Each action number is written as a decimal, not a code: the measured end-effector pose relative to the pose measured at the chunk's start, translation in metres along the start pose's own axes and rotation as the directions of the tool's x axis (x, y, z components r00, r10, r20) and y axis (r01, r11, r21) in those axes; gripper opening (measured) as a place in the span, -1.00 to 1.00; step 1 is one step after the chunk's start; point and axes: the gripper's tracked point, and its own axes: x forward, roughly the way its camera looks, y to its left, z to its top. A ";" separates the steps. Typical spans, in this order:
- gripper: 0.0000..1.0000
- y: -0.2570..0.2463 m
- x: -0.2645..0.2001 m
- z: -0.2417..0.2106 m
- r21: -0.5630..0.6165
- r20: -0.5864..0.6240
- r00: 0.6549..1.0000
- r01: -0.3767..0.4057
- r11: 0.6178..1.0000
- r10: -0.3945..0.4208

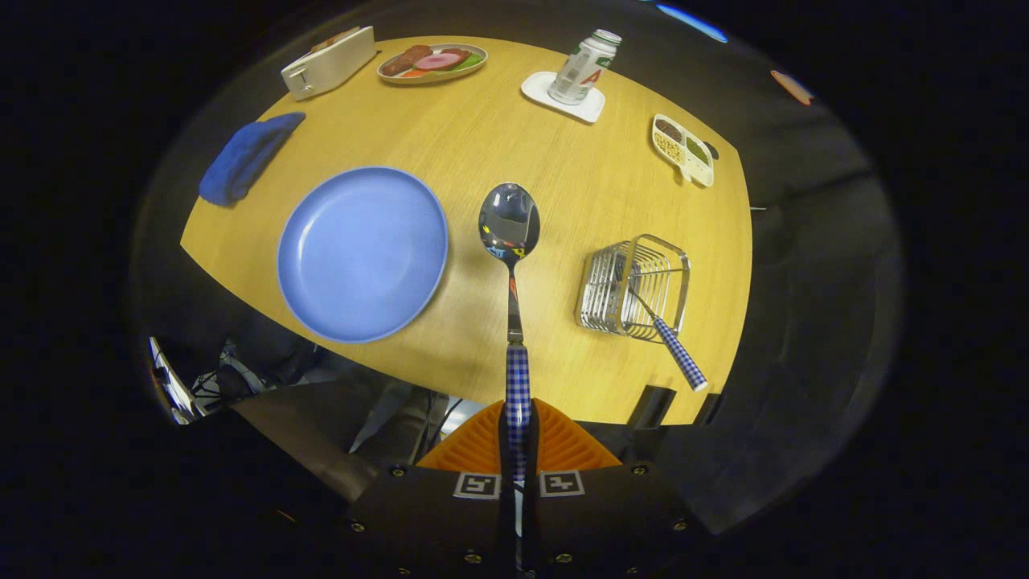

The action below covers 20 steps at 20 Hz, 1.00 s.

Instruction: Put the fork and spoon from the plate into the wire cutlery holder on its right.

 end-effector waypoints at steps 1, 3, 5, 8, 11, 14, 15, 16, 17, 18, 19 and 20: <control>-0.93 -0.008 -0.002 -0.002 -0.001 -0.009 1.000 0.010 1.000 -0.010; -0.93 -0.025 -0.007 -0.010 -0.006 -0.035 0.999 0.032 0.999 -0.032; -0.93 -0.039 -0.010 -0.016 -0.005 -0.069 0.996 0.051 0.999 -0.051; -0.93 -0.054 -0.015 -0.023 -0.010 -0.110 0.991 0.070 0.997 -0.071; -0.93 -0.064 -0.017 -0.022 -0.020 -0.130 0.988 0.080 0.997 -0.082; -0.93 -0.075 -0.020 -0.026 -0.014 -0.165 0.981 0.099 0.995 -0.100; -0.93 -0.080 -0.021 -0.025 -0.016 -0.174 0.979 0.106 0.994 -0.108; -0.93 -0.084 -0.022 -0.026 -0.017 -0.181 0.977 0.110 0.994 -0.112; -0.93 -0.088 -0.021 -0.025 -0.015 -0.190 0.975 0.113 0.993 -0.114; -0.93 -0.092 -0.018 -0.026 -0.012 -0.203 0.973 0.113 0.994 -0.113; -0.93 -0.095 -0.015 -0.025 -0.012 -0.216 0.970 0.113 0.994 -0.113; -0.93 -0.098 -0.012 -0.026 -0.014 -0.233 0.966 0.112 0.994 -0.112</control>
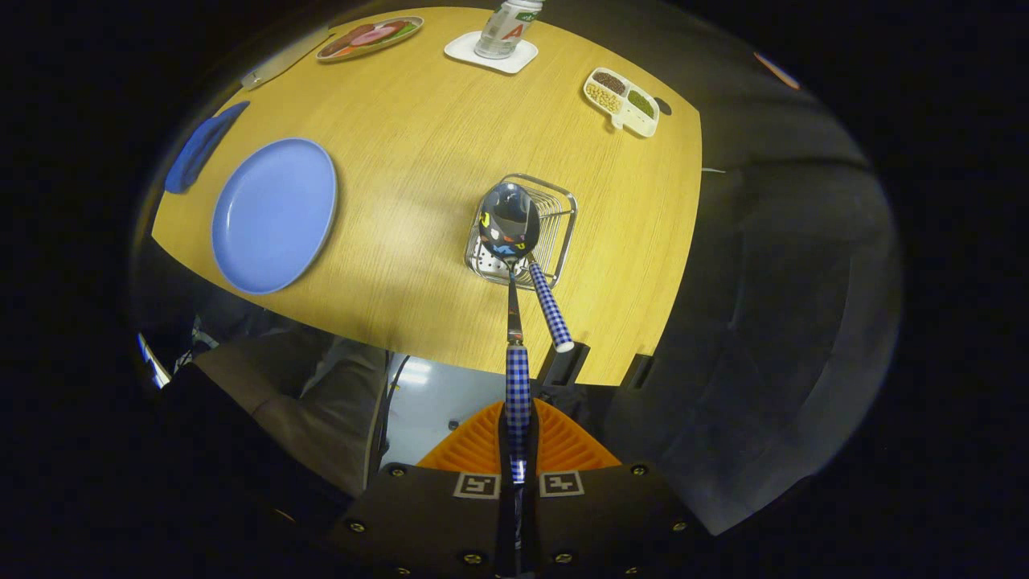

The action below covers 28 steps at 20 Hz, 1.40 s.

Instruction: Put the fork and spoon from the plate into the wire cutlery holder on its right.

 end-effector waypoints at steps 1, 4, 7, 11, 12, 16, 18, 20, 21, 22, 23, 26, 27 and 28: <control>-0.93 0.000 0.004 0.001 0.002 -0.018 1.000 -0.007 1.000 0.007; -0.93 0.002 0.018 0.004 0.015 -0.068 0.997 -0.035 0.999 0.036; -0.93 0.002 0.029 0.004 0.000 -0.138 0.989 -0.056 0.998 0.056; -0.93 -0.006 0.037 0.013 -0.036 -0.185 0.982 -0.040 0.999 0.033; -0.93 -0.007 0.039 0.017 -0.048 -0.195 0.980 -0.040 0.998 0.030; -0.93 -0.010 0.046 0.029 -0.094 -0.224 0.974 -0.046 0.995 0.024; -0.91 -0.011 0.047 0.036 -0.113 -0.220 0.975 -0.040 0.993 0.015; -0.79 -0.013 0.045 0.041 -0.124 -0.219 0.976 -0.033 0.992 0.005; -0.78 -0.013 0.044 0.045 -0.127 -0.215 0.977 -0.031 0.991 0.003; -0.78 -0.013 0.043 0.047 -0.129 -0.203 0.979 -0.028 0.991 0.001; -0.73 -0.014 0.041 0.049 -0.131 -0.194 0.981 -0.023 0.991 -0.003; -0.26 -0.016 0.036 0.052 -0.118 -0.156 0.988 -0.009 0.993 -0.009; -0.18 -0.016 0.033 0.051 -0.113 -0.142 0.990 -0.006 0.994 -0.010; -0.18 -0.017 0.030 0.051 -0.102 -0.126 0.992 -0.003 0.995 -0.010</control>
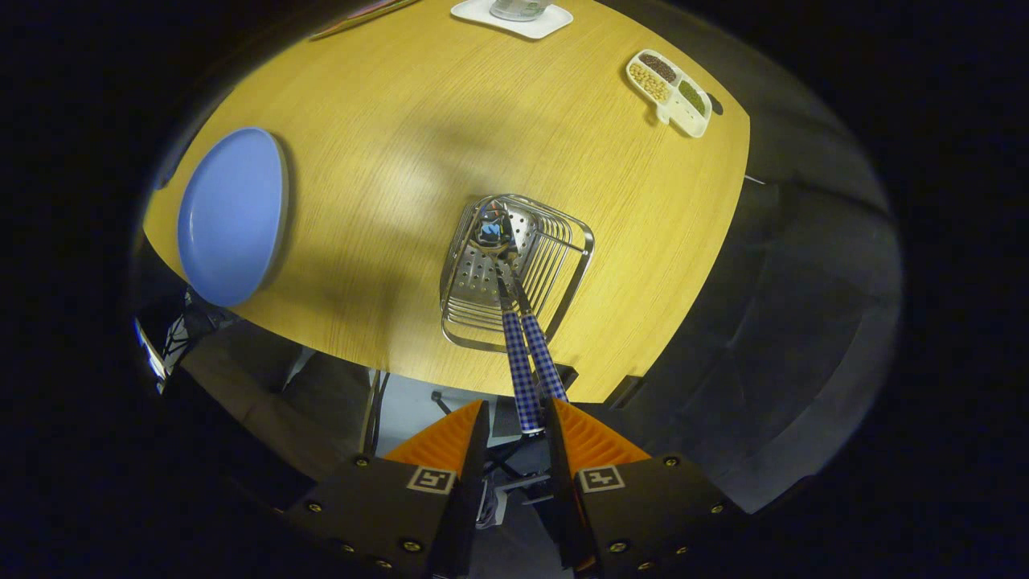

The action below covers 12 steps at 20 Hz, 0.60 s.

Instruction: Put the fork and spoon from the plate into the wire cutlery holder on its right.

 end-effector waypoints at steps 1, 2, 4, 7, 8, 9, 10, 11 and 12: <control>-0.10 0.000 -0.006 0.002 0.014 0.028 1.000 0.003 1.000 -0.004; 0.45 0.003 -0.010 0.000 0.030 0.060 0.998 0.007 1.000 -0.009; 0.93 0.005 -0.018 0.004 0.057 0.111 0.994 -0.002 0.998 -0.004; 0.93 0.012 -0.023 0.002 0.087 0.157 0.988 -0.014 0.996 0.000; 0.93 0.015 -0.023 -0.001 0.095 0.166 0.986 -0.018 0.995 0.002; 0.93 0.019 -0.027 -0.003 0.106 0.182 0.983 -0.025 0.994 0.006; 0.93 0.023 -0.031 -0.002 0.113 0.210 0.978 -0.034 0.993 0.009; 0.94 0.027 -0.034 0.000 0.125 0.245 0.969 -0.041 0.991 0.009; 0.93 0.030 -0.038 0.002 0.139 0.283 0.959 -0.045 0.989 0.004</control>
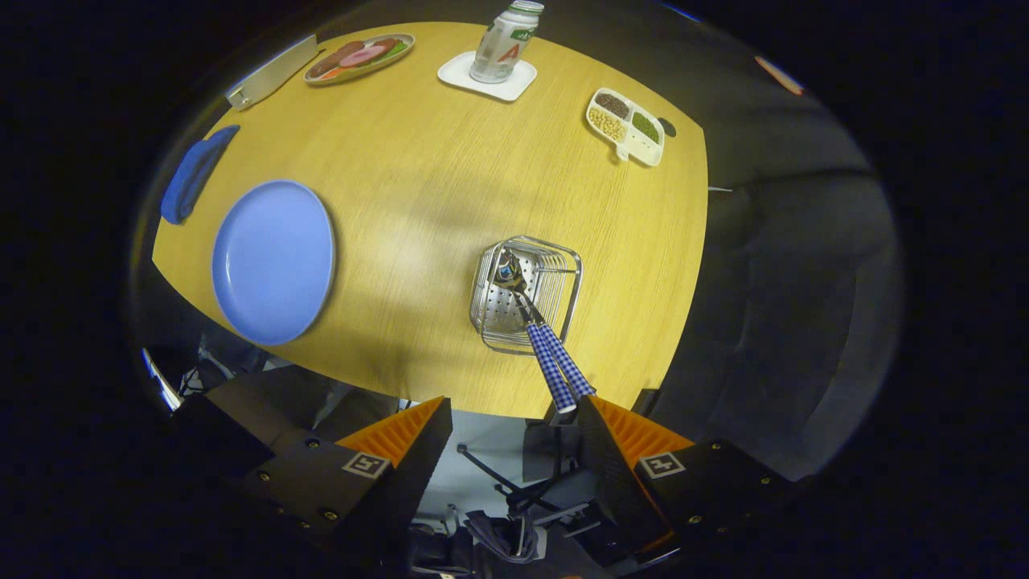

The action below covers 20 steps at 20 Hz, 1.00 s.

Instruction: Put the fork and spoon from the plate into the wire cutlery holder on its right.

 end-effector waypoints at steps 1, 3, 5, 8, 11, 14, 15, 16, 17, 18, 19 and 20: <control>0.93 0.006 -0.002 0.001 0.012 0.027 1.000 -0.009 1.000 0.009; 0.93 0.022 -0.006 0.001 0.032 0.089 0.995 -0.039 0.999 0.036; 0.94 0.039 -0.015 0.007 0.047 0.173 0.983 -0.070 0.996 0.061; 0.94 0.054 -0.033 0.018 0.070 0.303 0.951 -0.084 0.994 0.059; 0.93 0.069 -0.049 0.030 0.109 0.424 0.904 -0.116 0.987 0.060; 0.93 0.070 -0.075 0.047 0.152 0.571 0.821 -0.117 0.981 0.009; 0.93 0.066 -0.084 0.054 0.164 0.623 0.782 -0.103 0.981 -0.023; 0.94 0.065 -0.095 0.061 0.174 0.670 0.741 -0.101 0.980 -0.042; 0.93 0.067 -0.103 0.065 0.185 0.703 0.709 -0.113 0.976 -0.051; 0.93 0.071 -0.106 0.068 0.197 0.728 0.683 -0.131 0.972 -0.055; 0.94 0.073 -0.110 0.071 0.206 0.748 0.661 -0.143 0.968 -0.061; 0.93 0.074 -0.115 0.073 0.208 0.767 0.638 -0.147 0.967 -0.068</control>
